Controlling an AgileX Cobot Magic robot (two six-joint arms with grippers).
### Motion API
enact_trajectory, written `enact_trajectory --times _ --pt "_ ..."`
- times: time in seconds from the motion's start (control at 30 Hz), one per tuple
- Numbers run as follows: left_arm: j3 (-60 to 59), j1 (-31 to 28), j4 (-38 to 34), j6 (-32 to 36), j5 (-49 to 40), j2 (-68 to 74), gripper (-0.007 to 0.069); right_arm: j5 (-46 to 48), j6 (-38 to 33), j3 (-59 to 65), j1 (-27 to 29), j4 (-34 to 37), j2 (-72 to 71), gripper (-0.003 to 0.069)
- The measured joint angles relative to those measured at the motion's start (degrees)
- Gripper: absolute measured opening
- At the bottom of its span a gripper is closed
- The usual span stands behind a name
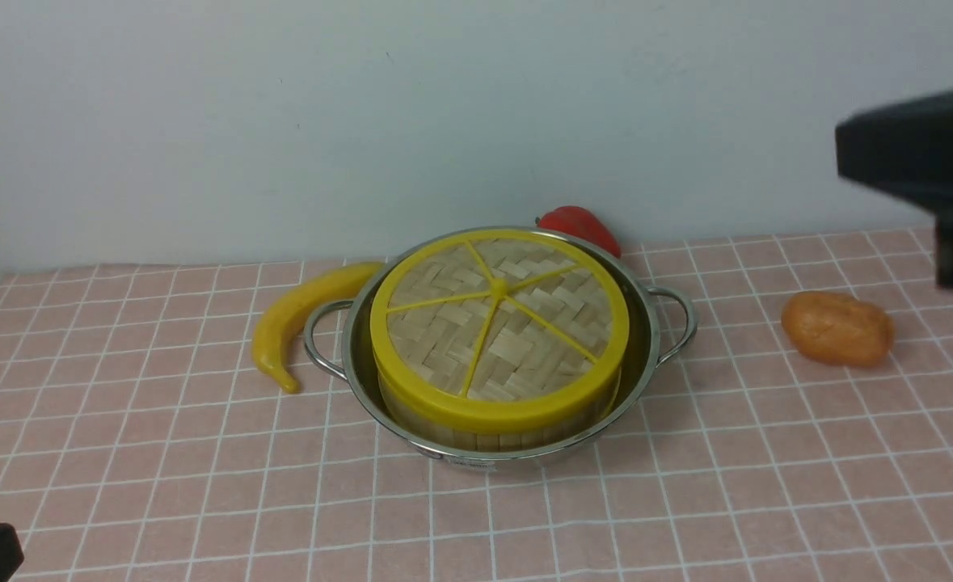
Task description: Place the steamer in the pot on the pink tablecloth, and put the lid on the steamer.
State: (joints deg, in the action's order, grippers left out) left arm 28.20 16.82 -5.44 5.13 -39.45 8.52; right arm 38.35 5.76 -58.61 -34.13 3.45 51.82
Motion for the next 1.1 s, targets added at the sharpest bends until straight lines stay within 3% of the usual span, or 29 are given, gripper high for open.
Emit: enact_trajectory --times 0.2,0.53,0.83,0.9,1.1 --pt "0.0 0.0 0.0 0.0 0.0 0.0 0.0064 -4.38 0.0 10.95 0.0 4.34 -4.57 -0.0001" --pt "0.0 0.0 0.0 0.0 0.0 0.0 0.0076 -0.57 -0.15 13.57 1.27 -4.12 -5.69 0.0021" --pt "0.0 0.0 0.05 0.0 0.0 0.0 0.0086 -3.3 -0.26 24.86 17.8 -7.95 -23.67 0.0053" --pt "0.0 0.0 0.05 0.0 0.0 0.0 0.0096 -3.44 -0.26 30.62 23.91 -8.63 -31.7 0.0066" --pt "0.0 0.0 0.05 0.0 0.0 0.0 0.0101 -6.81 -0.21 41.95 30.34 -8.77 -43.5 0.0085"
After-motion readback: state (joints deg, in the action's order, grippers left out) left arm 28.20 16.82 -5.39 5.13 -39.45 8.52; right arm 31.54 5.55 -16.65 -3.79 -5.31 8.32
